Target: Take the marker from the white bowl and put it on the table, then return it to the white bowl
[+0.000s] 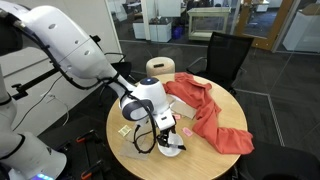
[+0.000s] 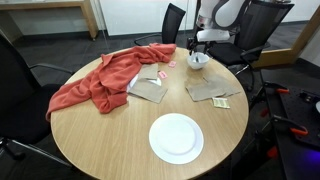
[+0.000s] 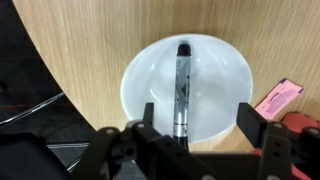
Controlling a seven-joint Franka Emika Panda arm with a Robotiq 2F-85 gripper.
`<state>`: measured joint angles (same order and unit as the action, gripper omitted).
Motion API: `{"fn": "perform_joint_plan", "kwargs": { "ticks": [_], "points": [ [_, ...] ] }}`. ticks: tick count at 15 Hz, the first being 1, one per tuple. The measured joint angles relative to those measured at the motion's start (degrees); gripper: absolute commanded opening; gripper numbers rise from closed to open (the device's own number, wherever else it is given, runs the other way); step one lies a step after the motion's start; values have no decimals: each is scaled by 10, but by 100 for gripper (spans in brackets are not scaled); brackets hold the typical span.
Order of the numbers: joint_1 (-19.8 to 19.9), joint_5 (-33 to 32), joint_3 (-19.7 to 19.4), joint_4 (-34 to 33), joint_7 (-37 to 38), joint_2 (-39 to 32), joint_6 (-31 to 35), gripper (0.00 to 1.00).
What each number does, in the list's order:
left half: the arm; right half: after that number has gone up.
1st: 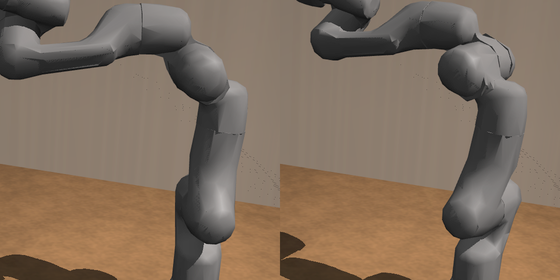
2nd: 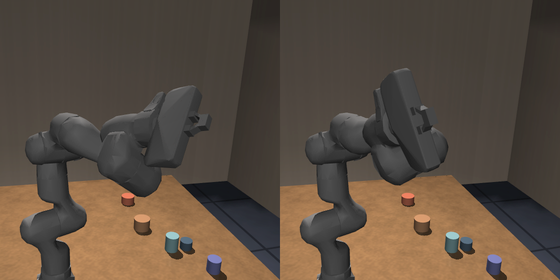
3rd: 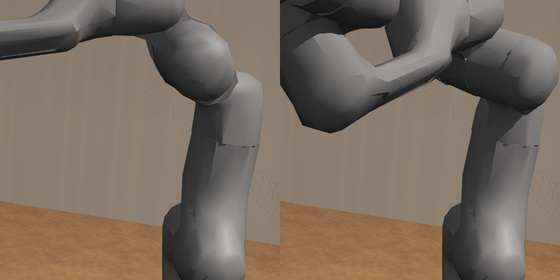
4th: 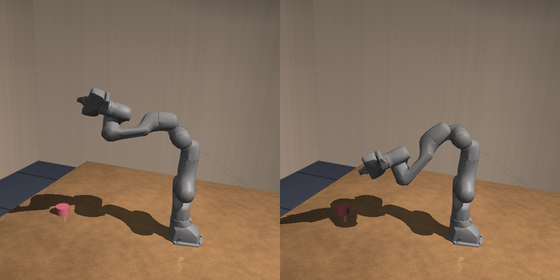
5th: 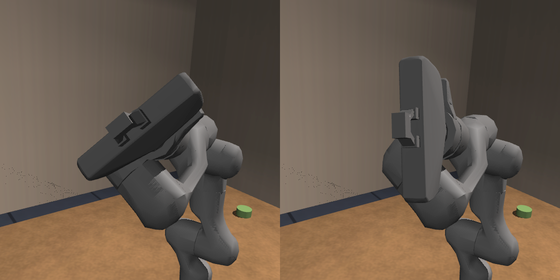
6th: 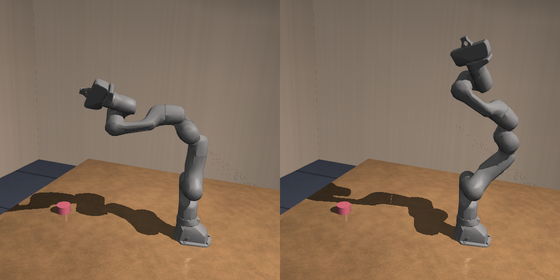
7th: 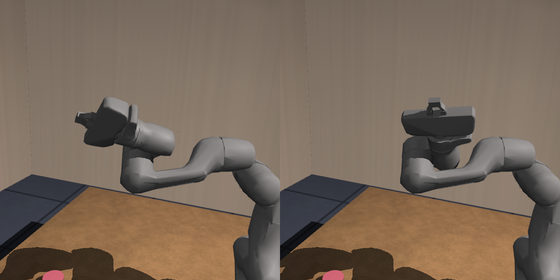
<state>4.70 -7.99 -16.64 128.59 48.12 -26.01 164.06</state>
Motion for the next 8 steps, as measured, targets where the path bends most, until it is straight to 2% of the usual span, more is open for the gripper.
{"fn": "perform_joint_plan", "kwargs": {
  "ticks": [1,4,7,8],
  "points": [
    [0,9,-2,-7,-6,-8,0,78],
    [0,33,-6,-26,-19,-29,0,72],
    [0,48,-9,-40,-21,-46,0,71],
    [0,51,-9,-43,-21,-51,0,63]
  ]
}}
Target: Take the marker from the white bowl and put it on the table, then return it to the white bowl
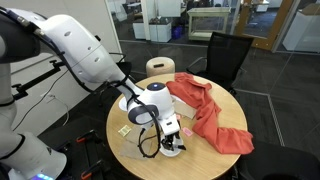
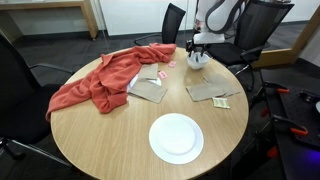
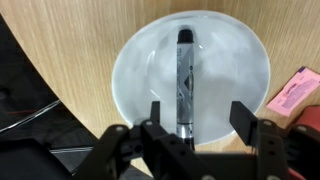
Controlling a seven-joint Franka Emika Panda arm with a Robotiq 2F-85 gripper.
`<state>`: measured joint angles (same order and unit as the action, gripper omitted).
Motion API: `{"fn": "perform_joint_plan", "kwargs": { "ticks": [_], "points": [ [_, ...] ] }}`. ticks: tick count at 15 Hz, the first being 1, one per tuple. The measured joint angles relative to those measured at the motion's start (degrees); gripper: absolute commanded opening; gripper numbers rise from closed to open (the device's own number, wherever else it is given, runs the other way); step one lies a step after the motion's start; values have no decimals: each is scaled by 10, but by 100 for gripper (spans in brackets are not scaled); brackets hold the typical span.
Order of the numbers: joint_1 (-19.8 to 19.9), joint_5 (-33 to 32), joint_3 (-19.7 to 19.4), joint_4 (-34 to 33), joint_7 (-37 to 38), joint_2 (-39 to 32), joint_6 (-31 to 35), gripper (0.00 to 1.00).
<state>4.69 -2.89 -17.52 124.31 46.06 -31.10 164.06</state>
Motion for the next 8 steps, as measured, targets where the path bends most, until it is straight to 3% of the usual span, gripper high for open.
{"fn": "perform_joint_plan", "kwargs": {
  "ticks": [1,7,8],
  "points": [
    [0,2,0,-2,0,-4,0,46],
    [-2,5,-5,-8,0,-16,0,3],
    [-4,5,-7,-8,0,-16,0,0]
  ]
}}
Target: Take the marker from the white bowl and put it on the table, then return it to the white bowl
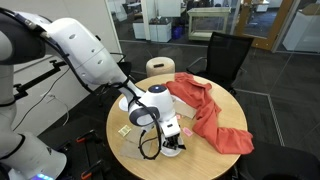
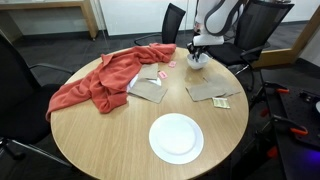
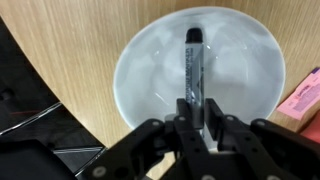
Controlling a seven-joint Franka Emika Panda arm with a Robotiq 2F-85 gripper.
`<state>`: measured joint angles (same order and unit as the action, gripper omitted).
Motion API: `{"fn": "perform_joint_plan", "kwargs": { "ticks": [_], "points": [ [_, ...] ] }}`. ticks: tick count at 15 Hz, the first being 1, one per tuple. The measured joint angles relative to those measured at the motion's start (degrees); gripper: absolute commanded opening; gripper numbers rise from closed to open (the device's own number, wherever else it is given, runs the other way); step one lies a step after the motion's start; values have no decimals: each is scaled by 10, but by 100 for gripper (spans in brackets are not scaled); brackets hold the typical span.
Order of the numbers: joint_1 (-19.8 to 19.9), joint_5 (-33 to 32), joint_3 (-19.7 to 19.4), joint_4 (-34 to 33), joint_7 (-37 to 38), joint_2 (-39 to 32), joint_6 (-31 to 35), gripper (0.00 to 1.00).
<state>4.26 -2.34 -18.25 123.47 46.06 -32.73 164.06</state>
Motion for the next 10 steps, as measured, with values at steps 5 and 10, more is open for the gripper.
{"fn": "perform_joint_plan", "kwargs": {
  "ticks": [5,10],
  "points": [
    [-36,0,-35,0,0,4,0,5],
    [-105,-17,-97,15,5,44,1,5]
  ]
}}
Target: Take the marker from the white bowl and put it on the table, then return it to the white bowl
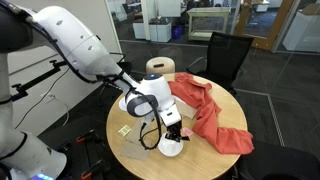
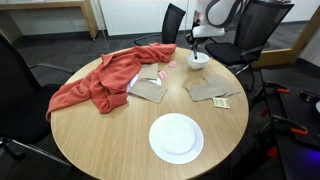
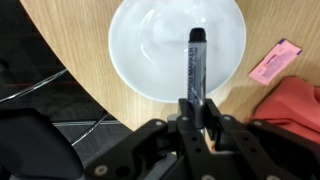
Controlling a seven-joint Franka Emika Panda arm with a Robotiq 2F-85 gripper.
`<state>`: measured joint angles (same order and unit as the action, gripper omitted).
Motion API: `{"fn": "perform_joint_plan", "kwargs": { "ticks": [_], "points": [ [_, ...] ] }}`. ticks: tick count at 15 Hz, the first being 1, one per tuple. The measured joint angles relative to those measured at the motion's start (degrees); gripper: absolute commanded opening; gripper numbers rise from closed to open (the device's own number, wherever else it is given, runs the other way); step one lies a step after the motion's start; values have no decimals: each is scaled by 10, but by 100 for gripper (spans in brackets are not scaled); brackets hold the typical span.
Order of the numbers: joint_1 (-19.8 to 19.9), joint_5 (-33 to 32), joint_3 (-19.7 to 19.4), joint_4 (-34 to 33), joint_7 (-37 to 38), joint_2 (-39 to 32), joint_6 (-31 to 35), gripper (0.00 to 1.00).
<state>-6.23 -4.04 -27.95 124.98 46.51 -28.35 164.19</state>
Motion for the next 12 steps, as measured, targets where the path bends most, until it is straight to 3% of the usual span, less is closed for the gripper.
{"fn": "perform_joint_plan", "kwargs": {
  "ticks": [5,12],
  "points": [
    [-68,-61,-46,33,11,77,6,5],
    [-124,-92,1,73,4,150,3,5]
  ]
}}
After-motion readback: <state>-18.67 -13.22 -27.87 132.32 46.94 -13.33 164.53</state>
